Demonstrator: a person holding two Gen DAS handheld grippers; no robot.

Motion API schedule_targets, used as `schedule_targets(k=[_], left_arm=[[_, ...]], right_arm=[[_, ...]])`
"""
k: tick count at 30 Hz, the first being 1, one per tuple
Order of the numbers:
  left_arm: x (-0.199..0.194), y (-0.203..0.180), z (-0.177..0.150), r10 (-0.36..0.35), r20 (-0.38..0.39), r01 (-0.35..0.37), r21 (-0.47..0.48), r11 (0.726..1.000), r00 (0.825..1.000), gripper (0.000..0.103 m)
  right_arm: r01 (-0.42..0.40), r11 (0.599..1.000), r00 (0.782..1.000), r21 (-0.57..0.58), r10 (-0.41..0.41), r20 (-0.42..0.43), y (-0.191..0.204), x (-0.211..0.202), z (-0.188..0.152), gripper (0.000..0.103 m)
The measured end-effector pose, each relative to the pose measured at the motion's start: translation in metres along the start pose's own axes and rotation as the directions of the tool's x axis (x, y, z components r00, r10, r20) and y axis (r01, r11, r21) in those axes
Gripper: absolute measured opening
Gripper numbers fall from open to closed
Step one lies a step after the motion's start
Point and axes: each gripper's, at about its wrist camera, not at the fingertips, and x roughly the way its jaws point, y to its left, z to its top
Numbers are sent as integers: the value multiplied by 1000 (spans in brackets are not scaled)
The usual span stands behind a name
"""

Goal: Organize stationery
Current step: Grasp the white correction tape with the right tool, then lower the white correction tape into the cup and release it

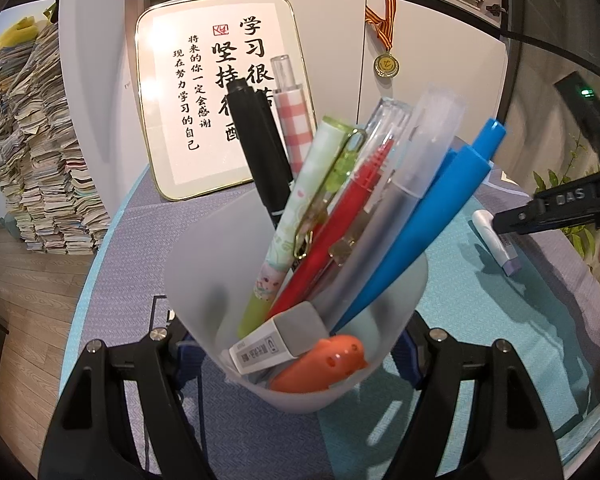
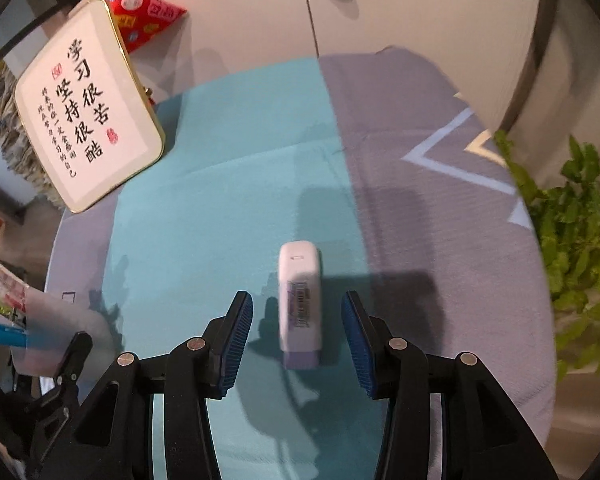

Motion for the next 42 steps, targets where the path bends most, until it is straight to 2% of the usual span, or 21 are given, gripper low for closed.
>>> schedule_targets(k=[14,16,18,19,22,25,28,32,36,39,42], left_arm=[[-1,2,1,0,1,0,0,1000,1000,75],[-1,2,1,0,1,0,0,1000,1000,75],[-1,2,0,0,1,0,0,1000,1000,75],[-1,2,0,0,1,0,0,1000,1000,75],[-1,2,1,0,1,0,0,1000,1000,75],[-1,2,1,0,1,0,0,1000,1000,75],[-1,2,0,0,1,0,0,1000,1000,75],[-1,2,1,0,1,0,0,1000,1000,75],[-1,2,0,0,1,0,0,1000,1000,75],[-1,2,0,0,1,0,0,1000,1000,75],[-1,2,0,0,1,0,0,1000,1000,75]], right_arm=[[48,999,999,25,-48,-12,3,25,14,47],[63,998,998,6,-63,-18,6,28,14,42],[82,996,996,-33,-82,-22,10,31,13,29],[88,995,996,-46,-89,-20,12,30,12,26],[51,997,999,-60,-51,-2,14,18,8,26],[28,997,998,-78,-23,55,18,-8,2,26],[-30,995,994,-92,39,105,24,-38,-4,26],[-93,986,975,-137,118,187,40,-79,-12,26],[-181,962,940,-202,230,250,62,-113,-15,26],[-267,924,898,-272,341,276,83,-143,-18,26],[-344,873,864,-346,438,248,107,-158,-20,26]])
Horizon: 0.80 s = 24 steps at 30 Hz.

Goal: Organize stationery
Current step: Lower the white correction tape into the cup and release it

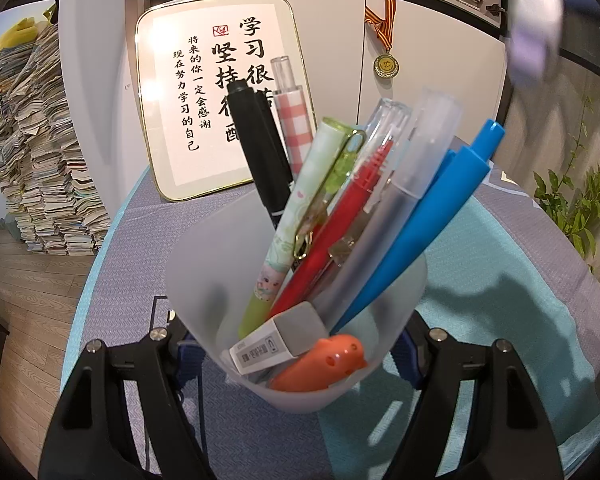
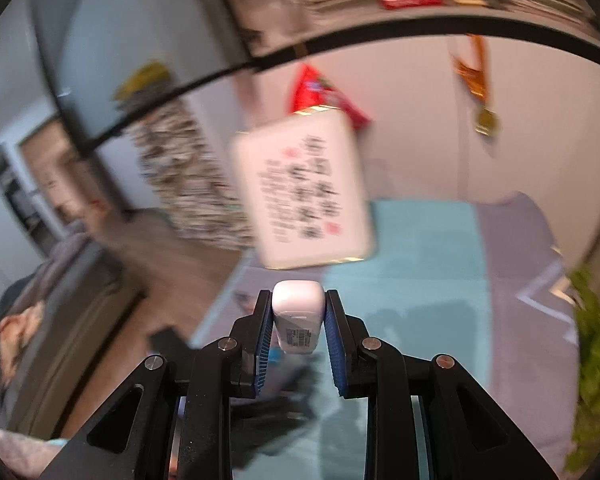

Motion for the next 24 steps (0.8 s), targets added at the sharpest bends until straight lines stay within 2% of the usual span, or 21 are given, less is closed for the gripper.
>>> schedule_targets(k=[8,24], left_arm=[[-2,-1,-1,2,2,-2,1,1000,1000,75],[-3,-1,-1,1,2,-1,2,1000,1000,75]], right_arm=[[-66,994,995,-90,60,-74,40,38,6,26],[-96,992,972,-76,77,-222,33,89,-9,26]])
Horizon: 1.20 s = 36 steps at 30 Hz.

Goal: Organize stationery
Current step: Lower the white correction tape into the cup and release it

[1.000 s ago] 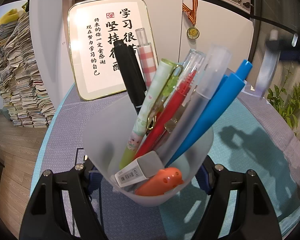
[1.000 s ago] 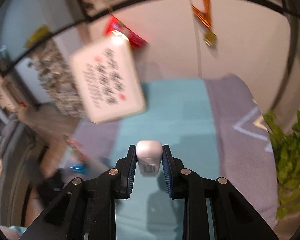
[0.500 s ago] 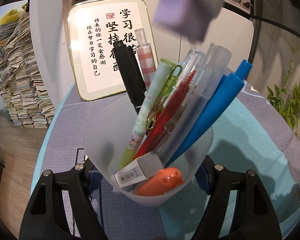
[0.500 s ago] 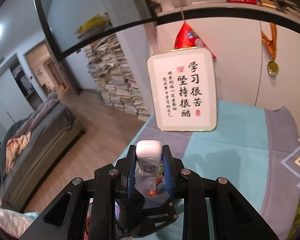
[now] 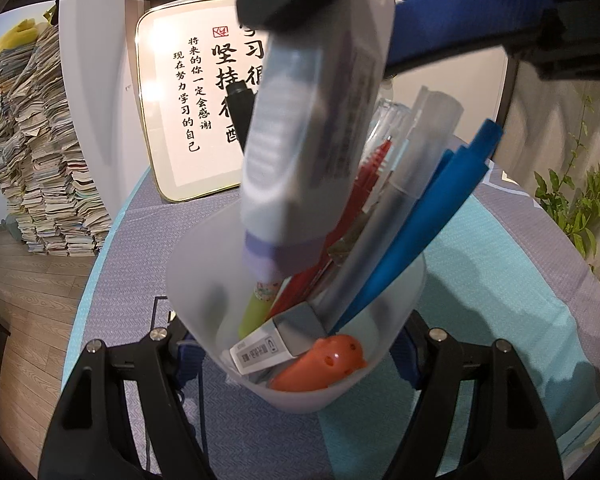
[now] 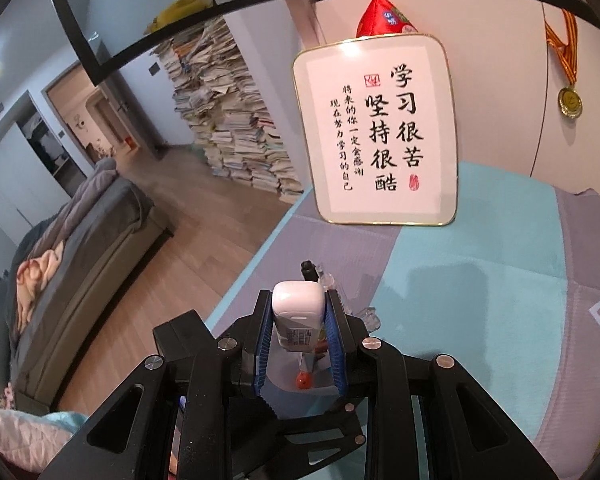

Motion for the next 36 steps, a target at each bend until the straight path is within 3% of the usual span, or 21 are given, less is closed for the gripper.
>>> schedule_targets(k=[20,36], left_arm=[[-1,0,0,0,1,0,1,1000,1000,76],[-1,2,2,-1,0,1,0,1000,1000,75]], right_arm=[[-22,999,999,35,23,-38,-5,3,-3,27],[-23,996,999,84,21,29,-17,-15,-7,28]])
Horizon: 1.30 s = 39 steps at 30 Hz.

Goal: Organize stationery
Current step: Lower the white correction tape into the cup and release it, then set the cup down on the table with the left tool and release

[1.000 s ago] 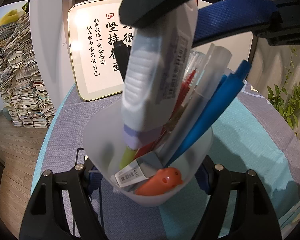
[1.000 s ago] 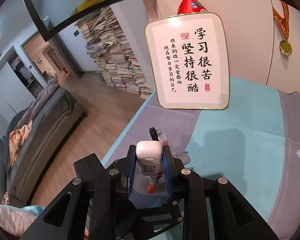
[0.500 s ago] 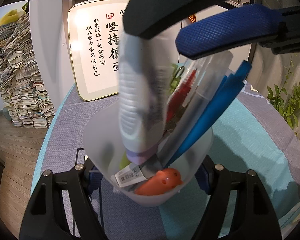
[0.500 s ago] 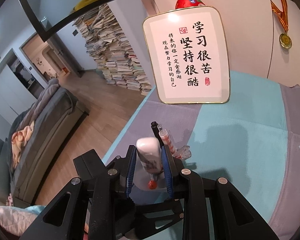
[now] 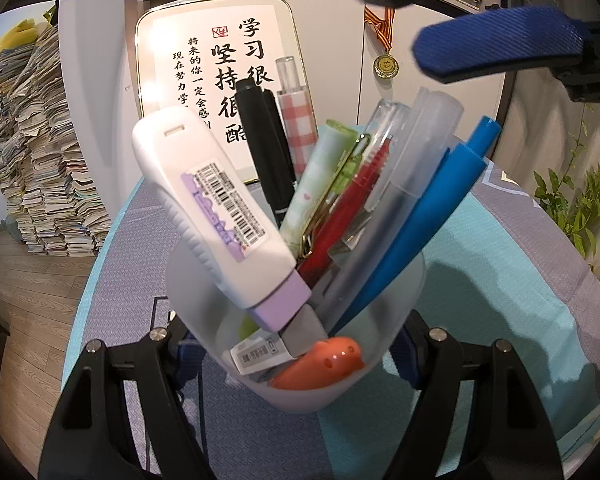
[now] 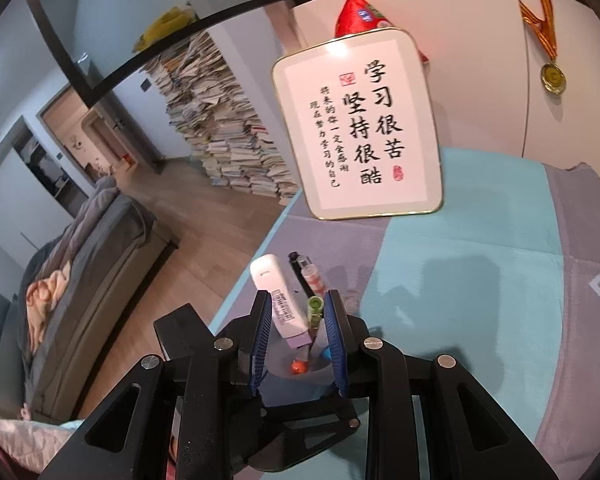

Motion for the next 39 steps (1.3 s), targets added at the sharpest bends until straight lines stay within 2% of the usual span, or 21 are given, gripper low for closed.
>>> schedule_targets(k=[11,15,19,25,30,31,34,39], left_arm=[[2,4,2,-15,7,15,-12,1000,1000,76],[-7,2,1,0,57,0,-10,1000,998,76],[-19,2,5,28,108,-26,-22,999,994,89],[-24,-3,15,88,141,-84,-40,996,986,89],[-10,-14,18,135,108,-135,-12,991,985,89],[-7,-15,19,149,105,-149,-12,989,983,88],[-8,-15,17,196,109,-194,-31,981,975,76],[-8,-17,17,203,123,-200,-31,979,972,75]], right_arm=[[15,987,998,161,-25,58,-51,-28,-24,28],[14,979,997,202,-28,69,-67,-38,-36,28],[3,973,998,229,-19,66,-78,-40,-45,28],[-29,962,998,271,12,65,-96,-41,-58,29],[-44,949,998,313,28,57,-116,-42,-72,29],[-44,947,998,319,28,56,-119,-42,-73,29],[-45,938,998,343,31,48,-131,-41,-80,29],[-62,928,998,368,51,40,-147,-37,-87,29]])
